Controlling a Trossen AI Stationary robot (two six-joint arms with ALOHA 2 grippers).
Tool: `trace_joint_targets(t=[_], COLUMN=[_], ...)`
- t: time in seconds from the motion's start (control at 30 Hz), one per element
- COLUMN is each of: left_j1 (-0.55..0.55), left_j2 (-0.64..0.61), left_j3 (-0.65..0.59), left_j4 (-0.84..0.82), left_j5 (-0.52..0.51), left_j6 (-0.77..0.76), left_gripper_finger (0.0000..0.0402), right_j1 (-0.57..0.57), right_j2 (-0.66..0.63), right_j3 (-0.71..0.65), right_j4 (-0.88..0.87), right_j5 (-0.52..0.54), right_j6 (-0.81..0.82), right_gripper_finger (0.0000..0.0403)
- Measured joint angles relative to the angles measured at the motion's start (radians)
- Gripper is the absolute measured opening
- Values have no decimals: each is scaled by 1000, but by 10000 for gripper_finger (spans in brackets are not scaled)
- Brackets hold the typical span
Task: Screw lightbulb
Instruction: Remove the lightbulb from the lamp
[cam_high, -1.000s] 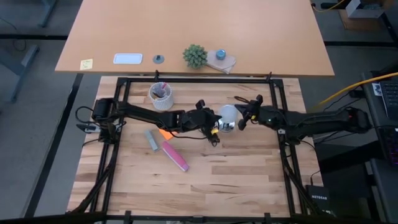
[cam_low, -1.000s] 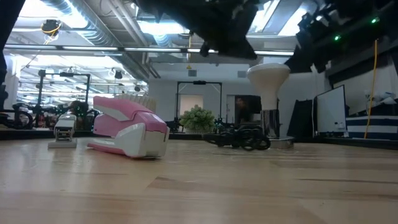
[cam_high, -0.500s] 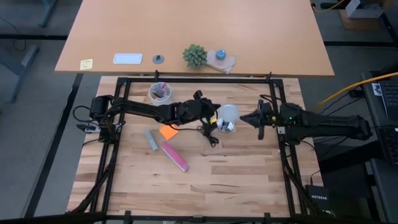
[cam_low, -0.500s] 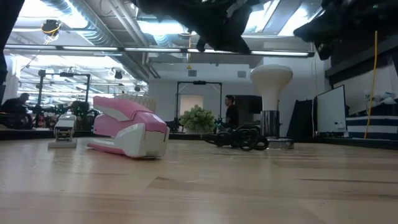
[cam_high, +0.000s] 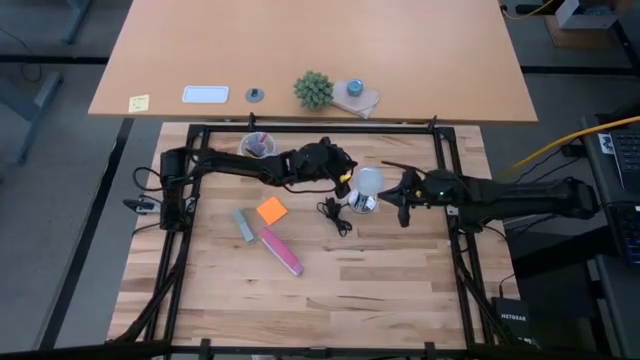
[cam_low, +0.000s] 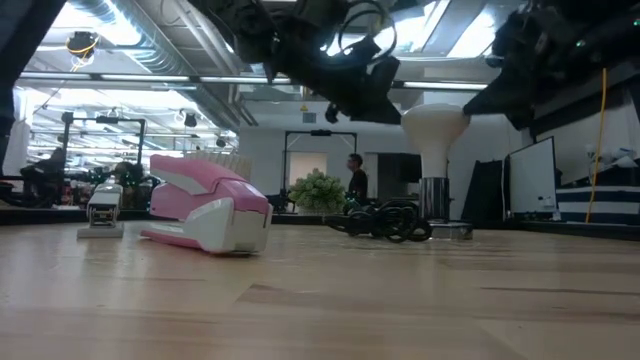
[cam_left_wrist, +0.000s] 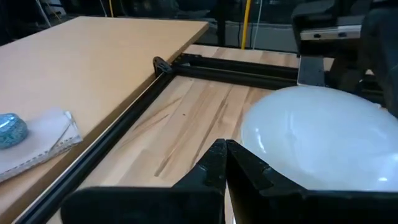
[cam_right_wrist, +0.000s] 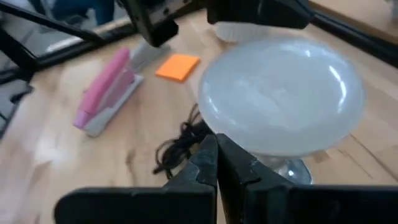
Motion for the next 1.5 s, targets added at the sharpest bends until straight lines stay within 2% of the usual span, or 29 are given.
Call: trace_joint_targets(t=[0.37,0.63,0.97,1.33,1.5], left_j1=[-6,-27,-61,-111,-144], left_j2=[7,7,7,-5,6], left_j3=[0,0,0,2,-3], left_j4=[-7,-41,-44,-106,-127], left_j5=[11,-1,-13,-7,-2], left_j6=[-2,-3,-27,-40,-47], left_gripper_finger=[0,0,0,0,0], right_j1=[0,0,0,-3,-2], right_j2=[55,54,53,54,53], right_j3=[-1,-1,-2,-2,0], right_j4=[8,4,-19,-72,-48], right_j5=[94,80,113,315,347], right_j6=[-5,-5,-5,1,-2], right_gripper_finger=[3,3,3,3,3])
